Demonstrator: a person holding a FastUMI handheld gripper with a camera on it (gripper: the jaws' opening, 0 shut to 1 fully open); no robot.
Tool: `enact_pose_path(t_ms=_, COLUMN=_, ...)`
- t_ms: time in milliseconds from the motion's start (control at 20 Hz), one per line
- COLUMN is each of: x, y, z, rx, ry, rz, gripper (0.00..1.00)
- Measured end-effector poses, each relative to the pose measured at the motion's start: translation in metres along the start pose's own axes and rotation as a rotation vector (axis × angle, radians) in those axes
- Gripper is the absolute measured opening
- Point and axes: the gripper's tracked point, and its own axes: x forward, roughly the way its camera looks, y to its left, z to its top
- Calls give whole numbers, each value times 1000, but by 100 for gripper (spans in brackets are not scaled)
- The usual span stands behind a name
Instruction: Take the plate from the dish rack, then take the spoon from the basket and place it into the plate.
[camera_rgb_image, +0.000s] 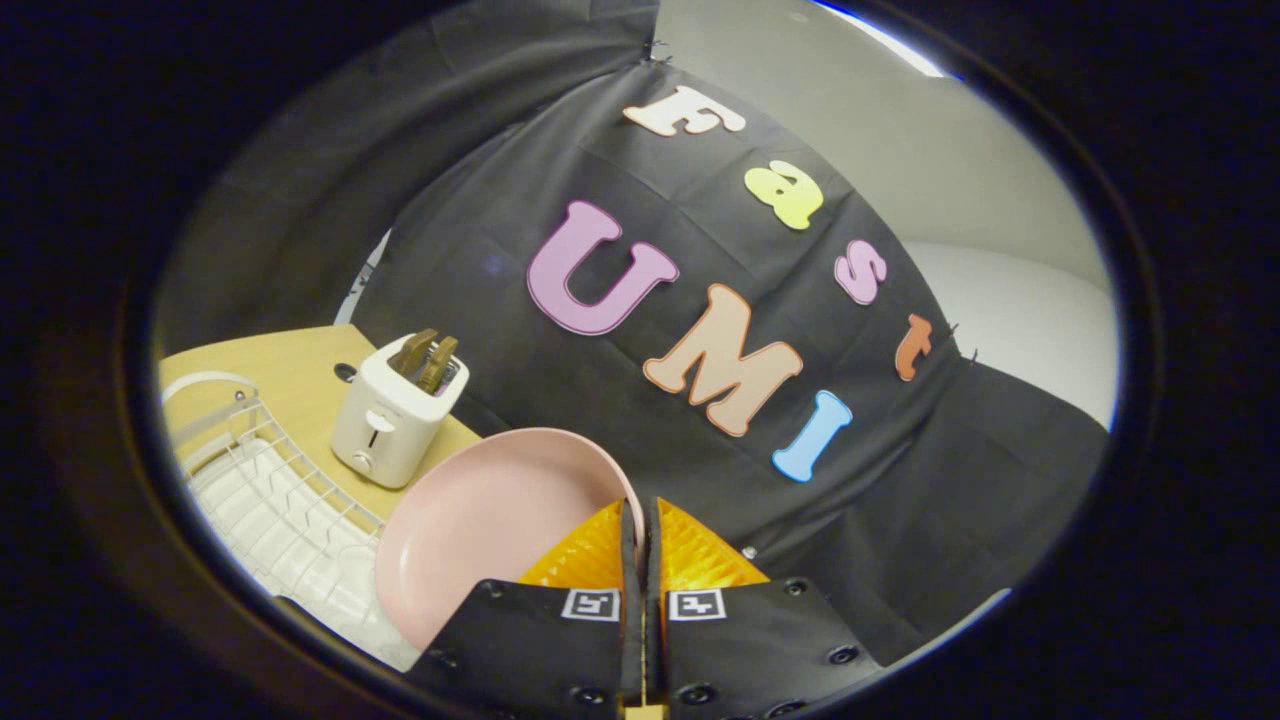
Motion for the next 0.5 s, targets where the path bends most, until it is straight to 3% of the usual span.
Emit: enact_pose_path(t_ms=500, x=-52, y=-102, z=-72, rx=165, ry=87, rz=-21, gripper=4)
